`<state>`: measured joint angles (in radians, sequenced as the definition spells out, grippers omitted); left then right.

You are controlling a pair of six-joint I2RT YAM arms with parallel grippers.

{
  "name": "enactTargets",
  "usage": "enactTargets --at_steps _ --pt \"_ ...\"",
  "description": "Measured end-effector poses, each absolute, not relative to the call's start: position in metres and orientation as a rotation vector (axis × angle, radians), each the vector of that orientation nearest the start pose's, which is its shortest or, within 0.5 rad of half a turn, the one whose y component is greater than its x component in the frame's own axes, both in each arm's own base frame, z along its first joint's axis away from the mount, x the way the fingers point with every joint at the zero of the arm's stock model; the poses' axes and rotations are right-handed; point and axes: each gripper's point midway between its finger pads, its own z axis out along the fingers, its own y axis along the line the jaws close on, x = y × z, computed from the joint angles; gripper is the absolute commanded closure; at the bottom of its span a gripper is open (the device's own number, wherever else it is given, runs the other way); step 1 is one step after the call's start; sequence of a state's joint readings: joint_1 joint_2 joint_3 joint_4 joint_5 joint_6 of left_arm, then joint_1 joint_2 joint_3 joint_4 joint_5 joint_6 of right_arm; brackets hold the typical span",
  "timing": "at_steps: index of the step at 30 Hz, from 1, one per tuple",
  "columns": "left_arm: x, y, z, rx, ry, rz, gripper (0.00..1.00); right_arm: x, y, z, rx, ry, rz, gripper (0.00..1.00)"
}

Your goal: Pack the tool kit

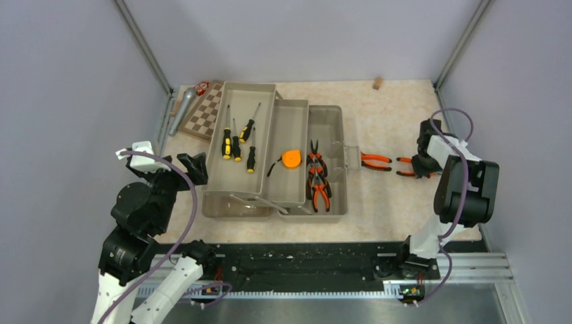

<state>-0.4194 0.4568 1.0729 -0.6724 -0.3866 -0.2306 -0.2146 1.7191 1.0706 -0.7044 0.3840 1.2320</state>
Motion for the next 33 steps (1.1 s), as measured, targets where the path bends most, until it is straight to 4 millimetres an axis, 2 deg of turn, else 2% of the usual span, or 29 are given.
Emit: enactTargets --at_steps 3,5,9,12,15,19,22,25,28,33 --pt "0.193 -0.023 0.367 -0.144 1.619 -0.186 0.01 0.311 -0.101 0.042 1.770 2.056 -0.318 1.00" --pt "0.193 -0.023 0.367 -0.144 1.619 -0.186 0.01 0.312 -0.103 0.061 1.685 2.062 -0.300 1.00" --pt "0.193 -0.024 0.367 -0.141 1.620 -0.189 0.01 0.320 -0.102 0.111 1.441 2.049 -0.257 1.00" --pt "0.193 -0.024 0.367 -0.141 1.619 -0.189 0.01 0.324 -0.087 0.142 1.228 2.067 -0.245 1.00" --pt "0.193 -0.024 0.367 -0.141 1.619 -0.189 0.01 0.330 -0.058 0.162 0.995 2.118 -0.234 1.00" --pt "0.193 -0.024 0.367 -0.141 1.620 -0.191 0.01 0.342 0.006 0.186 0.640 2.178 -0.194 1.00" --pt "0.193 -0.025 0.367 -0.138 1.620 -0.196 0.01 0.341 0.056 0.204 0.402 2.181 -0.176 1.00" --pt "0.193 -0.026 0.367 -0.135 1.620 -0.200 0.01 0.338 0.093 0.216 0.235 2.174 -0.184 1.00" --pt "0.193 -0.026 0.367 -0.134 1.620 -0.201 0.01 0.338 0.127 0.217 0.095 2.185 -0.195 1.00" --pt "0.193 -0.026 0.367 -0.134 1.620 -0.201 0.01 0.336 0.172 0.194 -0.097 2.255 -0.207 1.00"
